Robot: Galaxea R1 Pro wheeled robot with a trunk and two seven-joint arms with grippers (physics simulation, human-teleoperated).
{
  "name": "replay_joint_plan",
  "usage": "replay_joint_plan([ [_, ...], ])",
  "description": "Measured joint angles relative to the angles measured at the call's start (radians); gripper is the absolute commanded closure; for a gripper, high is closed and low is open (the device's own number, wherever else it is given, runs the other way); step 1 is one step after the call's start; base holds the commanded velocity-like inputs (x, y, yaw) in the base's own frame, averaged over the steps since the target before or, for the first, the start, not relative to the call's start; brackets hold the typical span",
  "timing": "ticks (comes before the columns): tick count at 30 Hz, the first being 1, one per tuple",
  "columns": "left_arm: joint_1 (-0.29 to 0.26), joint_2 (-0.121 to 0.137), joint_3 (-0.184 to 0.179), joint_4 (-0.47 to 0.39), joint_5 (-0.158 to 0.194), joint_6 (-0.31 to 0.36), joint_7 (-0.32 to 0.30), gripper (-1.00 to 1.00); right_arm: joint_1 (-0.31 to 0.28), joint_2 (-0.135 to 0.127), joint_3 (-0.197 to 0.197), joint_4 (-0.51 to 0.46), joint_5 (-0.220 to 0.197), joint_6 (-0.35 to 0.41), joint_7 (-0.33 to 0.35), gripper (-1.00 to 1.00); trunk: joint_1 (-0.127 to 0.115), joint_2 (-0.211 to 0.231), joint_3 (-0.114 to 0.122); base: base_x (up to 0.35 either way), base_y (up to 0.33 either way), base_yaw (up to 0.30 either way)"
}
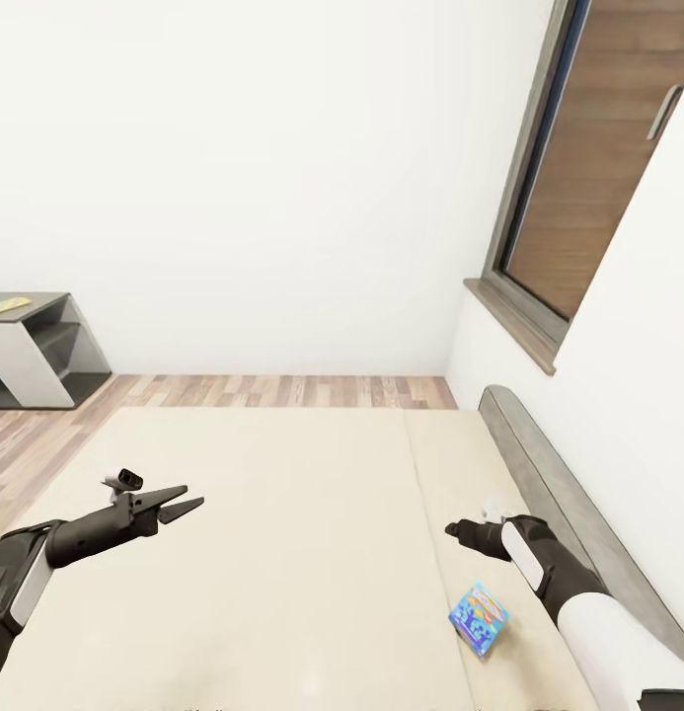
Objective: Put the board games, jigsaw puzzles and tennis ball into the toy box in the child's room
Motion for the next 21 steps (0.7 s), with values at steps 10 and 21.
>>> replay_joint_plan([
  [10, 0.0, 0.001, -0.001, 0.0, 0.0, 0.0, 0.0, -1.0, 0.0, 0.0, -0.001, 0.0, 0.0, -0.002, 0.001, -1.0, 0.0, 0.0, -0.016, 0.0, 0.0, 0.0],
  [21, 0.0, 0.0, 0.0, 0.0, 0.0, -0.001, 0.0, -1.0, 0.0, 0.001, -0.001, -0.003, -0.002, -0.002, 0.001, -1.0, 0.0, 0.0, -0.035, 0.0, 0.0, 0.0],
])
